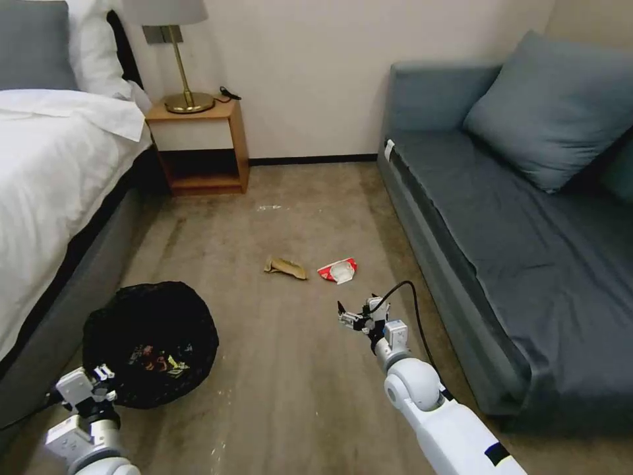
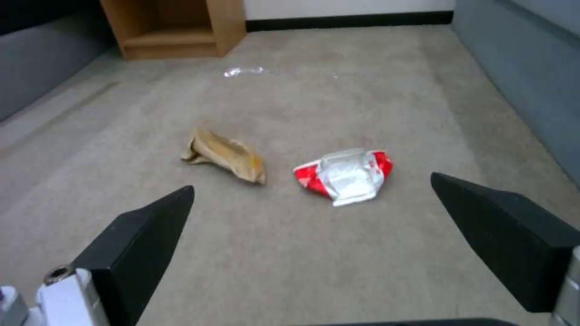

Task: Pick up the trash bin, then pick up the garbage on the floor and place it into the trash bin.

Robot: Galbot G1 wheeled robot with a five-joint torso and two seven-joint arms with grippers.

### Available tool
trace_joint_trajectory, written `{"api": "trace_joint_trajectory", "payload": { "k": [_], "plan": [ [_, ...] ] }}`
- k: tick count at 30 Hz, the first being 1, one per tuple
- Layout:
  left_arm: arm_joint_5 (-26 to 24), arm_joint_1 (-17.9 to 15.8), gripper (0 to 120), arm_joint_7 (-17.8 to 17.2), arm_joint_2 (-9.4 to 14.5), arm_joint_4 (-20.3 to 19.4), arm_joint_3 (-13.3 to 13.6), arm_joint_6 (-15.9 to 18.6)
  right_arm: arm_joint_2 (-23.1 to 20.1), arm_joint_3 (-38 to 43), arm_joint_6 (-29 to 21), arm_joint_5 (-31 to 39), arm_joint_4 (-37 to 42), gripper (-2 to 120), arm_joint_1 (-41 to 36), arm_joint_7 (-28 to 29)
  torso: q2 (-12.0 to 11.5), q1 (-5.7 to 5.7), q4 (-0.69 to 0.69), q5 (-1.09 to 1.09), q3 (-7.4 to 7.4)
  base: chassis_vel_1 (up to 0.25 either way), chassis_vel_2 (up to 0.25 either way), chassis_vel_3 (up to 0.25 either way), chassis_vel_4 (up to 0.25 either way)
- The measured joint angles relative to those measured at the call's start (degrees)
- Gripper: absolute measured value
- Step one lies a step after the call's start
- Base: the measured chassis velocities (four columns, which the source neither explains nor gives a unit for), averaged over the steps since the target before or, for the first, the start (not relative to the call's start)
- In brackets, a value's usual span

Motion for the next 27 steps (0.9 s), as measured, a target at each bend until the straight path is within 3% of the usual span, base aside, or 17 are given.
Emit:
{"api": "trace_joint_trajectory", "payload": {
  "k": [27],
  "plan": [
    [0.24, -0.77, 3, 0.0, -0.21, 1.57, -0.13, -0.23, 0.35, -0.65, 2.47, -0.07, -3.16, 100, 0.97, -1.23, 0.0, 0.0, 0.0, 0.0, 0.0, -0.144, 0.144, 0.143, -0.146]
  ]
}}
